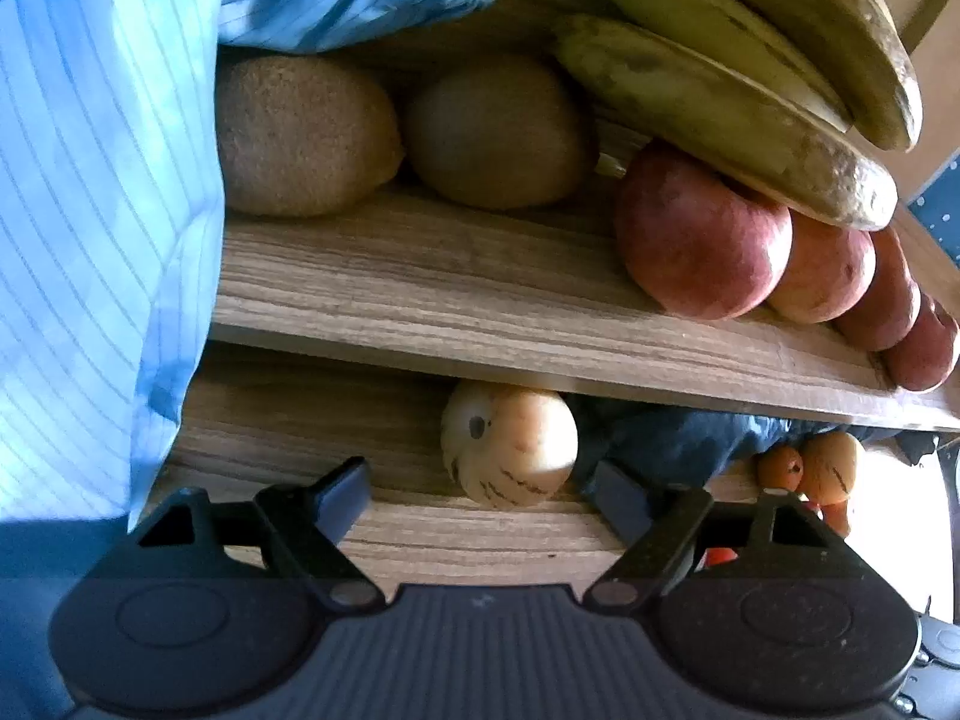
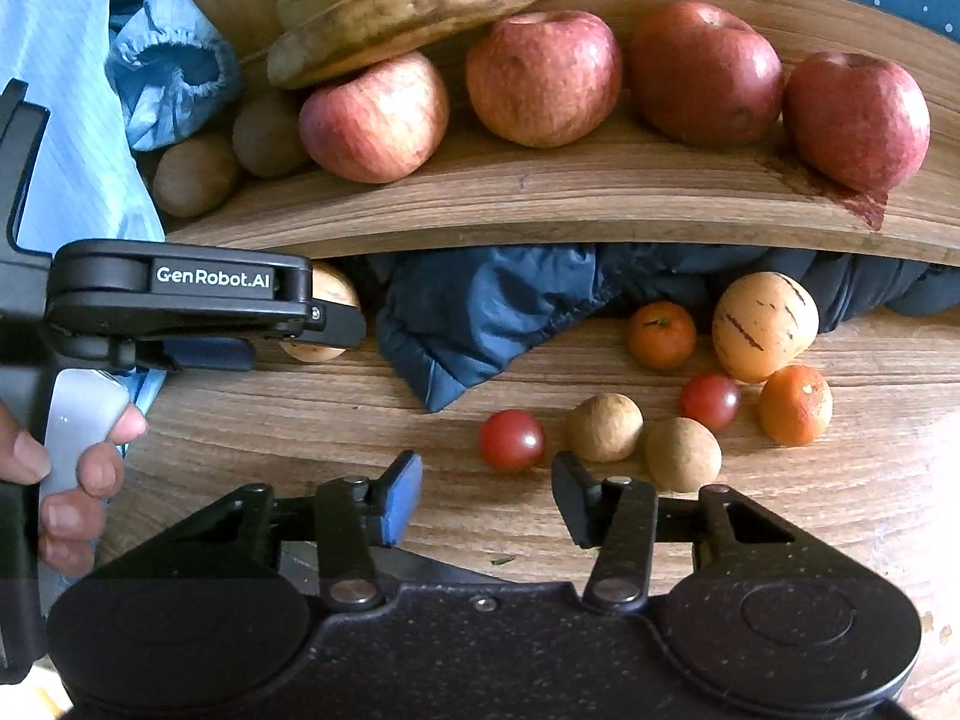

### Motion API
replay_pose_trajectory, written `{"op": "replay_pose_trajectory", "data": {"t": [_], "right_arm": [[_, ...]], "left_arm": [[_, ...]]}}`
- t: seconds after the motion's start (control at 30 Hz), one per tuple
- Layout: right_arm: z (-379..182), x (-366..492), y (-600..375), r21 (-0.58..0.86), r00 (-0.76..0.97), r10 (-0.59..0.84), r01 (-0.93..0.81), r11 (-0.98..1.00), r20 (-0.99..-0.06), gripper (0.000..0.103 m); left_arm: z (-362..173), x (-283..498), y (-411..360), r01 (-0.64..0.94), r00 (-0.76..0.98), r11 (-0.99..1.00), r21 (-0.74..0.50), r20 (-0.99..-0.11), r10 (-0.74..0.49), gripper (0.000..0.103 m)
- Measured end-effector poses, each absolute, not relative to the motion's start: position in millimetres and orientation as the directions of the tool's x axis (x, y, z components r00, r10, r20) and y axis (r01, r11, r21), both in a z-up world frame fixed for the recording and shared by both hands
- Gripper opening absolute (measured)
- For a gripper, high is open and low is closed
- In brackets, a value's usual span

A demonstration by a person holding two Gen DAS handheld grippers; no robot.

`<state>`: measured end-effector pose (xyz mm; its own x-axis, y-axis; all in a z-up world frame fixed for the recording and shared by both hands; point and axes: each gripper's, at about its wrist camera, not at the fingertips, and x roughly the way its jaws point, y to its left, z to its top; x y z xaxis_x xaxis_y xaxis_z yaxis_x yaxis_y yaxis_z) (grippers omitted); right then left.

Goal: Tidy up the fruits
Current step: 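Grasp the striped round fruit with left tool while right grasps red tomato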

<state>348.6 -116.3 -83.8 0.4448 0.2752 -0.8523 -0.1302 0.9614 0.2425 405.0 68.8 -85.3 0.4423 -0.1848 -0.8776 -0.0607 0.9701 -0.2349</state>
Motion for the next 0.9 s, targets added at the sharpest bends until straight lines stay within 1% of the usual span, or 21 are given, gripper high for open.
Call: {"op": "replay_pose_trajectory", "data": {"t": [0.23,0.33,0.4,0.5,0.57,0.7,0.9], "right_arm": [[-87,352,-115,0.227,0.452,0.255,-0.117,0.967,-0.855,0.045],[-88,354,-115,0.223,0.453,0.25,-0.113,0.968,-0.856,0.043],[-88,355,-114,0.218,0.456,0.244,-0.111,0.97,-0.856,0.041],[-89,354,-114,0.211,0.459,0.238,-0.11,0.971,-0.856,0.038],[-89,355,-113,0.207,0.461,0.234,-0.11,0.972,-0.856,0.035],[-90,358,-112,0.201,0.461,0.229,-0.11,0.973,-0.857,0.027],[-90,360,-111,0.207,0.461,0.236,-0.113,0.972,-0.855,0.027]], "left_arm": [[-87,409,76,-0.069,0.451,0.966,-0.25,-0.871,-0.193,0.075],[-87,411,78,-0.066,0.455,0.964,-0.257,-0.868,-0.2,0.069],[-86,412,81,-0.062,0.456,0.961,-0.271,-0.864,-0.214,0.062],[-88,412,82,-0.057,0.455,0.956,-0.286,-0.86,-0.231,0.055],[-89,412,80,-0.052,0.456,0.953,-0.297,-0.856,-0.242,0.053],[-89,410,80,-0.055,0.458,0.953,-0.299,-0.855,-0.242,0.052],[-93,402,75,-0.062,0.456,0.952,-0.3,-0.857,-0.24,0.052]]}}
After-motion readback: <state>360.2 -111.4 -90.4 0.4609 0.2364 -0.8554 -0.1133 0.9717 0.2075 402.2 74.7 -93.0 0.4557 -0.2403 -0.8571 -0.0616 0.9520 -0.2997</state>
